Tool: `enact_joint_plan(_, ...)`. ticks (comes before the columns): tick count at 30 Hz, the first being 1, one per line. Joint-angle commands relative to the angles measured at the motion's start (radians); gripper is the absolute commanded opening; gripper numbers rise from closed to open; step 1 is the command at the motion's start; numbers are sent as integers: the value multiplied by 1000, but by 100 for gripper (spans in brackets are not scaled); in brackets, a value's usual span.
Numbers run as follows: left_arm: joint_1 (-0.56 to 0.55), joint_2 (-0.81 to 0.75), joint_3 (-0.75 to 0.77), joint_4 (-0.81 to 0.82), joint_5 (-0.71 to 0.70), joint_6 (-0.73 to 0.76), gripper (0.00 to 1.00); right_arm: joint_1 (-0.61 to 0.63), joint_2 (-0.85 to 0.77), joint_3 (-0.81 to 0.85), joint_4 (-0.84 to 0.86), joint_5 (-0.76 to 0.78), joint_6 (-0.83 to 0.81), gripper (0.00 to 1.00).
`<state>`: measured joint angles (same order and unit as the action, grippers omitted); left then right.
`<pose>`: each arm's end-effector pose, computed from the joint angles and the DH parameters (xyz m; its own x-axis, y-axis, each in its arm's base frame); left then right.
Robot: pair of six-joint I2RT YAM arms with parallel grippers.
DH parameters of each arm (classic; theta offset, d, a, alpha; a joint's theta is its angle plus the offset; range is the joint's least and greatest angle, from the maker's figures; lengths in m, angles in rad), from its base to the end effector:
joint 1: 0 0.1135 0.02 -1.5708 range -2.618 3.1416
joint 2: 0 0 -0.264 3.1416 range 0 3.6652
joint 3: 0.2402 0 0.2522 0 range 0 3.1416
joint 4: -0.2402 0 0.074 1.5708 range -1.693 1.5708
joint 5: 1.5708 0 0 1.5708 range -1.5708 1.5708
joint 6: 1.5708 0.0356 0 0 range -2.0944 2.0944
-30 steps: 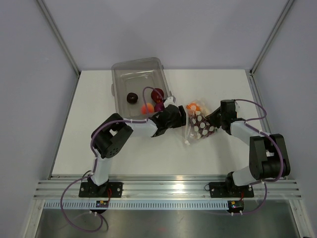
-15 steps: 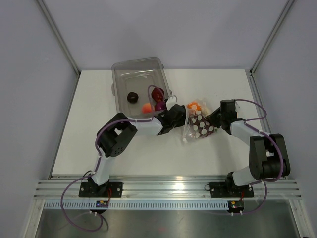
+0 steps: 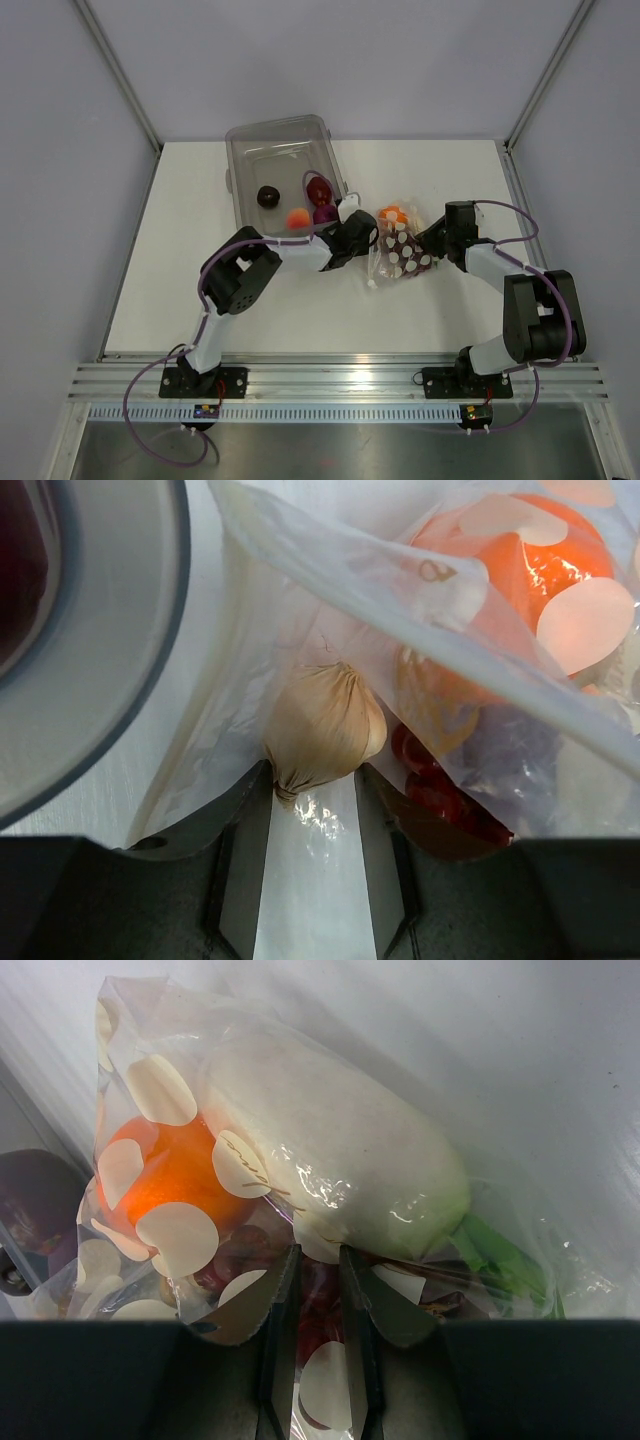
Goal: Open the zip-top bag and remove the fake food
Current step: Pick up the fake fruit from the zipper food storage bag.
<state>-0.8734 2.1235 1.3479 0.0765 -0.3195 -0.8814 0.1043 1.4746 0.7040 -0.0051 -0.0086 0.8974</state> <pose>0.3027 -0.3439 0.1402 -0.7053 -0.2989 -0.6428 0.0458 0.8857 -0.4621 0.2888 0.0305 0.1720 -0.5205 0.7315 -0.4405 0.4757 0.6768 0.5618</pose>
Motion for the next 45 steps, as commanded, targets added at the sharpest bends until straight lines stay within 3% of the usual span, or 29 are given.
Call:
enact_joint_plan(1,-2,-3,4,9,-52,33,41,11,-22,2,-35,30,0,29)
enact_joint_plan(15,-30,-155,-118,22,-105,88,37,11,-31,6,-44,39,-3,29)
enact_joint_plan(16,-30,-152,-107,19,-104,94,47,11,-30,6,-45,38,-3,29)
enact_joint_plan(21,-32,-131,-70,12,-90,131,49,11,-31,8,-47,38,-5,29)
enact_joint_plan(26,-35,-116,-61,59,-104,174,69,11,-30,9,-47,36,-5,29)
enact_joint_plan(34,-35,-85,0,-12,-128,96,73,12,-31,9,-47,36,-5,29)
enact_joint_plan(45,-36,-37,-3,66,-148,19,73,11,-34,6,-47,36,-3,29)
